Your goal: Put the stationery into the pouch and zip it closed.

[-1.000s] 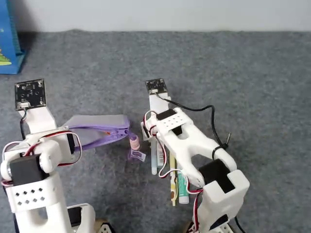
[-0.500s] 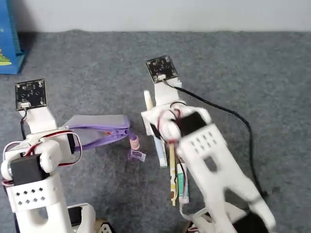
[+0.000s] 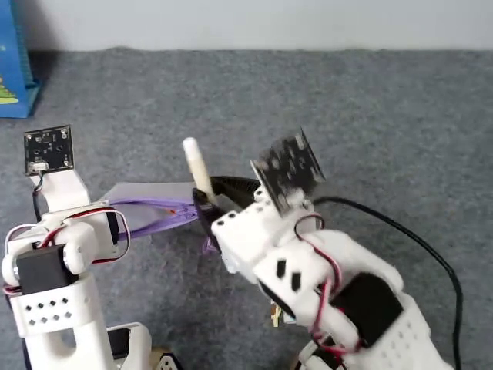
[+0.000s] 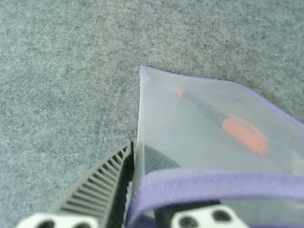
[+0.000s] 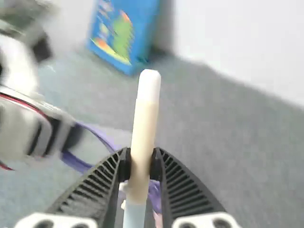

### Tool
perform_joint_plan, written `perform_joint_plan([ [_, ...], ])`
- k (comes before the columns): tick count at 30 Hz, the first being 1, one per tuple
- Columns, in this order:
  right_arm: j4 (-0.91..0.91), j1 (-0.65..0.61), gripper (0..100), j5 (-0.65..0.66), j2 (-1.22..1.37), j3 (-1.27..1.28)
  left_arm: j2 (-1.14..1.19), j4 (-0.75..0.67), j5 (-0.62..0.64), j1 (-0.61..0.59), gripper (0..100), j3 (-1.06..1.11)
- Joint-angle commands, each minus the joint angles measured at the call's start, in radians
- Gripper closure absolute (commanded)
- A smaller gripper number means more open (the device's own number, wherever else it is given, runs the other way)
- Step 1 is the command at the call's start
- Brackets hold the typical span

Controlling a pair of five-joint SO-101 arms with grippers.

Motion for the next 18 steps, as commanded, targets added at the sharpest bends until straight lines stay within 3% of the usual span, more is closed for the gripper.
perform_joint_plan([
  [1,-0.131,-0.044,99.1,0.011,-0.074,0.029,-0.002,-0.008,-0.008,0.002,99,-0.015],
  [12,-0.746,-0.18,99.1,0.193,-0.328,0.423,0.0,-0.035,-0.003,0.061,99,-0.024],
  [18,-1.021,-0.185,99.1,0.21,-0.352,0.586,0.003,-0.037,-0.003,0.061,99,-0.024],
])
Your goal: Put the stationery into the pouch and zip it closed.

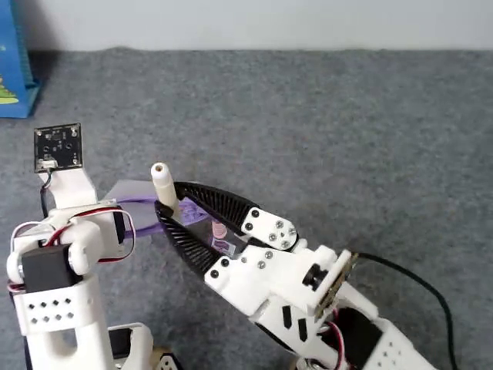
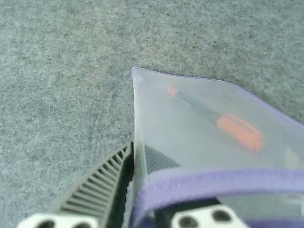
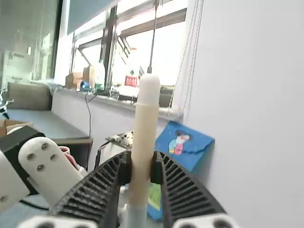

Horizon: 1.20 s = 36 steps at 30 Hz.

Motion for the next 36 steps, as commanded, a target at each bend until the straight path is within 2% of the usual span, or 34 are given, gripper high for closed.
perform_joint_plan([
  [1,-0.171,-0.012,99.1,0.014,-0.018,0.043,0.002,-0.026,-0.003,0.008,99,-0.024],
  [9,-0.429,-0.005,99.1,0.018,0.113,0.178,0.0,-0.021,-0.003,0.005,99,-0.018],
  [15,-0.625,0.005,99.1,0.094,0.271,0.239,0.0,-0.018,-0.003,0.003,99,-0.016],
  [21,-0.731,0.005,99.0,0.106,0.344,0.31,0.0,-0.018,-0.003,0.003,99,-0.015],
  [25,-0.644,0.005,96.6,0.107,0.315,0.338,-0.002,-0.021,-0.003,0.003,99,-0.005],
  [31,-0.432,0.002,78.3,0.083,0.182,0.325,-0.002,-0.026,-0.003,0.003,99,0.004],
  [33,-0.294,0.005,78.3,0.026,0.116,0.285,-0.002,-0.026,-0.003,0.003,99,0.004],
  [36,0.058,0.041,78.2,-0.068,0.038,0.166,-0.002,-0.023,-0.003,0.003,99,0.004],
])
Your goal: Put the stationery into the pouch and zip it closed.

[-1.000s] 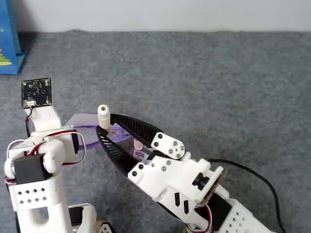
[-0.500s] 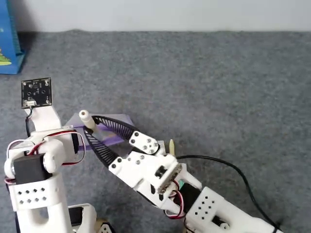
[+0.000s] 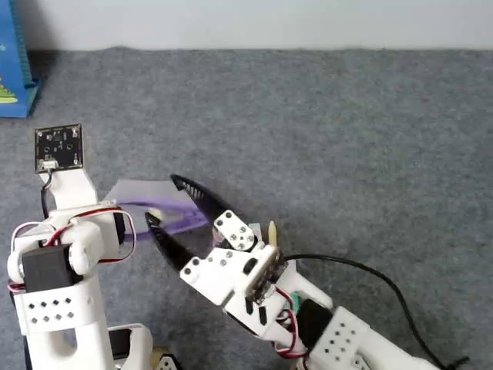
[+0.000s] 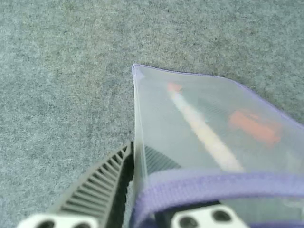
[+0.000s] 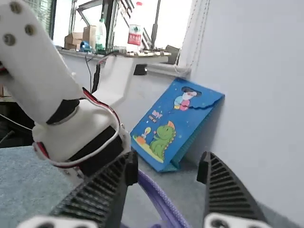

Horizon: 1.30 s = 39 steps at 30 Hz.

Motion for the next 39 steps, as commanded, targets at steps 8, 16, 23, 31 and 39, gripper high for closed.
perform_joint_plan([
  [8,0.894,0.202,78.3,-0.333,-0.061,-0.351,-0.002,-0.02,-0.003,0.003,99,-0.008],
  [16,0.972,0.387,78.3,-0.385,0.182,-0.279,-0.002,-0.018,-0.003,0.003,99,-0.007],
  [23,0.885,0.469,78.3,-0.402,0.539,-0.281,-0.002,-0.018,-0.003,0.003,99,-0.007],
  [31,0.757,0.501,78.3,-0.402,0.851,-0.338,-0.002,-0.017,-0.003,0.003,99,-0.005],
  [39,0.756,0.492,78.3,-0.405,0.989,-0.425,-0.002,-0.021,-0.005,0.003,99,0.008],
])
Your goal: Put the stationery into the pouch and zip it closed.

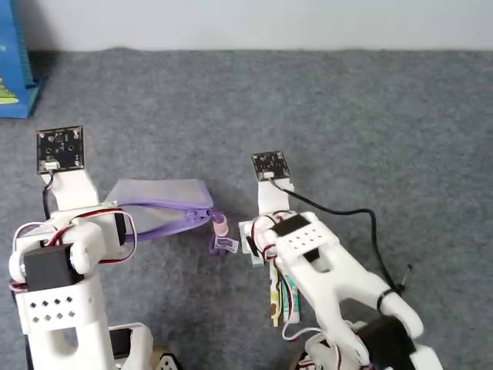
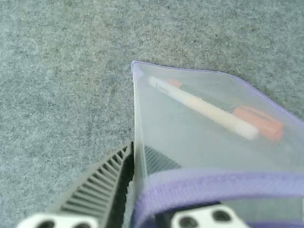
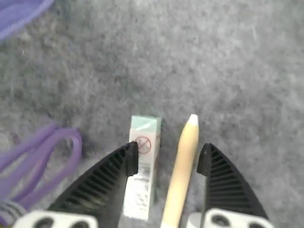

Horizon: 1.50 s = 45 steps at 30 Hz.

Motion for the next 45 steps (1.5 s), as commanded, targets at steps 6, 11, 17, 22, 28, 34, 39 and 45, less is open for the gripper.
perform_joint_plan([
  [6,-0.001,-0.015,78.0,-0.06,0.031,-0.066,-0.002,-0.023,-0.005,0.003,99,-0.005],
  [11,0.11,-0.076,78.0,-0.126,0.042,-0.138,-0.002,-0.025,-0.005,0.003,99,-0.005],
  [17,0.13,-0.079,78.0,-0.126,0.042,-0.144,-0.002,-0.018,-0.005,0.003,99,-0.005],
  [22,0.13,-0.071,78.0,-0.126,0.044,-0.144,-0.002,-0.018,-0.005,0.003,99,-0.005],
  [28,0.113,0.008,78.0,-0.12,0.09,-0.15,-0.002,-0.017,-0.005,0.003,99,-0.005],
  [34,0.074,0.007,78.3,-0.098,0.216,-0.183,-0.002,-0.017,-0.005,0.003,99,-0.005],
  [39,0.073,0.005,85.7,-0.097,0.24,-0.206,-0.002,-0.017,-0.006,0.003,99,-0.005],
  [45,0.074,0.007,95.3,-0.015,0.147,-0.212,-0.002,-0.018,-0.006,0.003,99,-0.005],
])
